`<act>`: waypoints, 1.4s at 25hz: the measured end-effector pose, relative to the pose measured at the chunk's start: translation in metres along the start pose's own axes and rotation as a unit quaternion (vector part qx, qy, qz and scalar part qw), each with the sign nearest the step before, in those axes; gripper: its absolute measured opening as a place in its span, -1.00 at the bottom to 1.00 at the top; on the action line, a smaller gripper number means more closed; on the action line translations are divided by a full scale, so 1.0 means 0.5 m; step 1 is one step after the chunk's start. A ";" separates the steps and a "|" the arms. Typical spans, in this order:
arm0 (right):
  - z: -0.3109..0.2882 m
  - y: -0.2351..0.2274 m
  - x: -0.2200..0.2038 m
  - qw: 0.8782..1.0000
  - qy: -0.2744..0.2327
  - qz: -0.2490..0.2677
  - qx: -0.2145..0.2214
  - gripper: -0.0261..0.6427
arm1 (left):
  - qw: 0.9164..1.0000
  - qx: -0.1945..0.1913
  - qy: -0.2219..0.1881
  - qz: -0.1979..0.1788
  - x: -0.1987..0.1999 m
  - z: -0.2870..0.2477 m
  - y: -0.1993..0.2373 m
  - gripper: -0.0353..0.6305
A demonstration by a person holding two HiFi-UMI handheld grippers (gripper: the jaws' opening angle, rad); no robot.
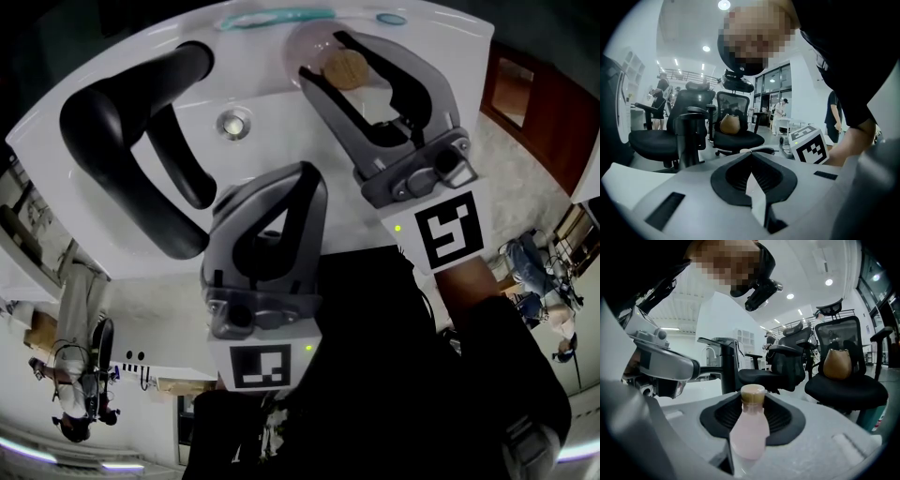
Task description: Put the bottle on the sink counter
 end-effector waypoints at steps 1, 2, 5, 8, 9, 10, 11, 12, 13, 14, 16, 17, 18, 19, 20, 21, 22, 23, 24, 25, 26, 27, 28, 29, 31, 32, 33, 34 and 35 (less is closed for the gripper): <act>0.000 -0.001 -0.001 1.000 -0.001 0.004 -0.001 -0.50 | 1.000 0.000 0.000 0.000 -0.001 0.000 -0.002 -0.86; 0.001 -0.002 -0.001 1.000 -0.003 0.010 -0.002 -0.49 | 1.000 0.000 0.000 -0.002 -0.001 0.000 -0.003 -0.86; 0.001 -0.007 0.002 1.000 -0.009 0.020 -0.004 -0.13 | 1.000 0.004 0.001 -0.009 0.000 0.003 -0.002 -0.86; 0.007 -0.011 0.009 1.000 -0.010 0.024 -0.005 -0.11 | 1.000 0.013 0.002 -0.013 0.001 0.011 0.002 -0.86; 0.012 -0.014 0.013 1.000 -0.011 0.026 -0.006 -0.11 | 1.000 0.015 0.002 -0.014 0.005 0.013 0.002 -0.86; 0.020 -0.020 0.020 1.000 -0.011 0.027 -0.007 -0.11 | 1.000 0.016 0.001 -0.014 0.011 0.013 -0.003 -0.86; 0.033 -0.027 0.028 1.000 -0.012 0.026 -0.007 -0.11 | 1.000 0.017 0.001 -0.015 0.020 0.012 -0.012 -0.86; 0.051 -0.033 0.037 1.000 -0.013 0.026 -0.008 -0.11 | 1.000 0.017 0.000 -0.017 0.030 0.012 -0.026 -0.86; 0.070 -0.036 0.045 0.999 -0.017 0.028 -0.009 -0.11 | 1.000 0.018 -0.002 -0.020 0.038 0.016 -0.042 -0.86; 0.089 -0.031 0.051 0.999 -0.022 0.032 -0.009 -0.11 | 0.999 0.020 -0.005 -0.026 0.042 0.025 -0.056 -0.86; 0.116 -0.011 0.065 0.999 -0.034 0.041 -0.009 -0.11 | 0.999 0.027 -0.011 -0.038 0.048 0.054 -0.070 -0.86; 0.123 0.001 0.077 0.998 -0.038 0.044 -0.009 -0.11 | 0.998 0.032 -0.014 -0.043 0.055 0.070 -0.068 -0.86; 0.127 0.012 0.093 0.998 -0.041 0.046 -0.010 -0.11 | 0.998 0.037 -0.016 -0.045 0.065 0.087 -0.063 -0.86; 0.130 0.021 0.111 0.998 -0.043 0.049 -0.011 -0.11 | 0.998 0.042 -0.020 -0.047 0.077 0.102 -0.056 -0.86; 0.134 0.030 0.129 0.998 -0.046 0.052 -0.011 -0.12 | 0.997 0.047 -0.024 -0.048 0.090 0.116 -0.051 -0.86; 0.139 0.039 0.146 0.997 -0.049 0.054 -0.012 -0.13 | 0.997 0.050 -0.030 -0.051 0.103 0.129 -0.047 -0.86; 0.146 0.049 0.161 0.997 -0.053 0.055 -0.011 -0.13 | 0.997 0.052 -0.035 -0.054 0.115 0.142 -0.046 -0.86; 0.154 0.061 0.176 0.997 -0.057 0.054 -0.009 -0.13 | 0.996 0.053 -0.038 -0.057 0.127 0.155 -0.048 -0.86; 0.165 0.073 0.188 0.997 -0.059 0.051 -0.006 -0.13 | 0.996 0.052 -0.041 -0.060 0.137 0.167 -0.052 -0.86; 0.178 0.085 0.198 0.997 -0.059 0.049 -0.004 -0.13 | 0.996 0.051 -0.043 -0.061 0.147 0.179 -0.058 -0.86; 0.191 0.097 0.207 0.997 -0.057 0.049 -0.003 -0.14 | 0.996 0.050 -0.048 -0.063 0.159 0.190 -0.065 -0.86; 0.205 0.109 0.217 0.997 -0.055 0.050 -0.004 -0.14 | 0.995 0.048 -0.055 -0.064 0.171 0.202 -0.072 -0.86; 0.218 0.120 0.228 0.997 -0.056 0.049 -0.005 -0.21 | 0.995 0.045 -0.063 -0.066 0.183 0.215 -0.077 -0.86; 0.228 0.131 0.242 0.997 -0.059 0.046 -0.006 -0.28 | 0.994 0.042 -0.070 -0.067 0.193 0.228 -0.080 -0.86; 0.237 0.151 0.277 0.997 -0.072 0.041 -0.009 -0.44 | 0.994 0.037 -0.078 -0.068 0.206 0.249 -0.073 -0.86; 0.237 0.160 0.296 0.996 -0.080 0.044 -0.014 -0.50 | 0.994 0.034 -0.080 -0.068 0.210 0.257 -0.065 -0.86; 0.238 0.169 0.312 0.995 -0.088 0.049 -0.022 -0.56 | 0.994 0.031 -0.083 -0.069 0.213 0.266 -0.055 -0.86; 0.240 0.177 0.327 0.993 -0.098 0.052 -0.032 -0.66 | 0.993 0.028 -0.086 -0.071 0.217 0.276 -0.046 -0.86; 0.244 0.185 0.341 0.992 -0.109 0.049 -0.042 -0.74 | 0.993 0.026 -0.089 -0.074 0.222 0.288 -0.037 -0.86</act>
Point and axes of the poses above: the fingertips, and each gripper's own axes: z backward along the fingers, y to its left, x out of its top, the point moved 5 cm from there along z, backward along the fingers, and after that the axes turned 4 degrees about x, right-handed, at the moved point
